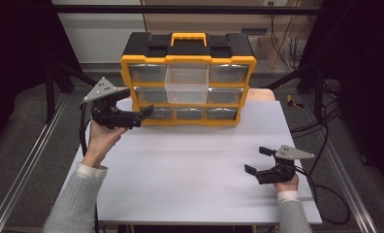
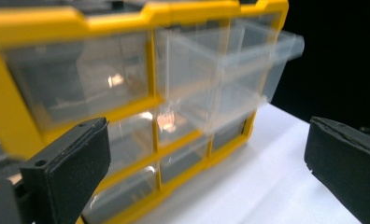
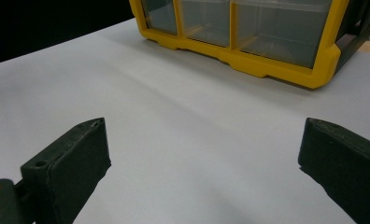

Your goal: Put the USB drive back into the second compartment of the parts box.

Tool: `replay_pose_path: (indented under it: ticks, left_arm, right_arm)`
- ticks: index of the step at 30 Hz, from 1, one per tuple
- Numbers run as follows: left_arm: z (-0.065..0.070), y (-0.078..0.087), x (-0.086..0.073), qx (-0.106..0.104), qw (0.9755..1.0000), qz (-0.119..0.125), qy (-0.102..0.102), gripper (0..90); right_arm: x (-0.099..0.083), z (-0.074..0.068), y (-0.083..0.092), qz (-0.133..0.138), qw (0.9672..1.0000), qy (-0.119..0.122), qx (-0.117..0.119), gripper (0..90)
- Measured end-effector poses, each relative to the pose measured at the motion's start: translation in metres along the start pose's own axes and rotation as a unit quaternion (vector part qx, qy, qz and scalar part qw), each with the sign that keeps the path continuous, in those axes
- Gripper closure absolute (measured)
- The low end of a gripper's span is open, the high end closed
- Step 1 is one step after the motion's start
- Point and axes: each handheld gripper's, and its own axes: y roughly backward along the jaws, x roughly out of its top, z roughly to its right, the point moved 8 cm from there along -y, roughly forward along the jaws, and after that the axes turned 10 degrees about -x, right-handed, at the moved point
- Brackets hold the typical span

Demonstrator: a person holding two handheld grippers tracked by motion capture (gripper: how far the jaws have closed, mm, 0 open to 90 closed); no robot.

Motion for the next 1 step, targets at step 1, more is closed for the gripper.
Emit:
replay_pose_path:
  ticks: [1]
  left_arm:
    - [-0.0011,0.0018,-0.0065,0.000,1.0000,-0.002,0.002,0.5]
  right_arm:
    - [0.0000,0.0000,0.0001,0.000,1.0000,0.000,0.000,2.5]
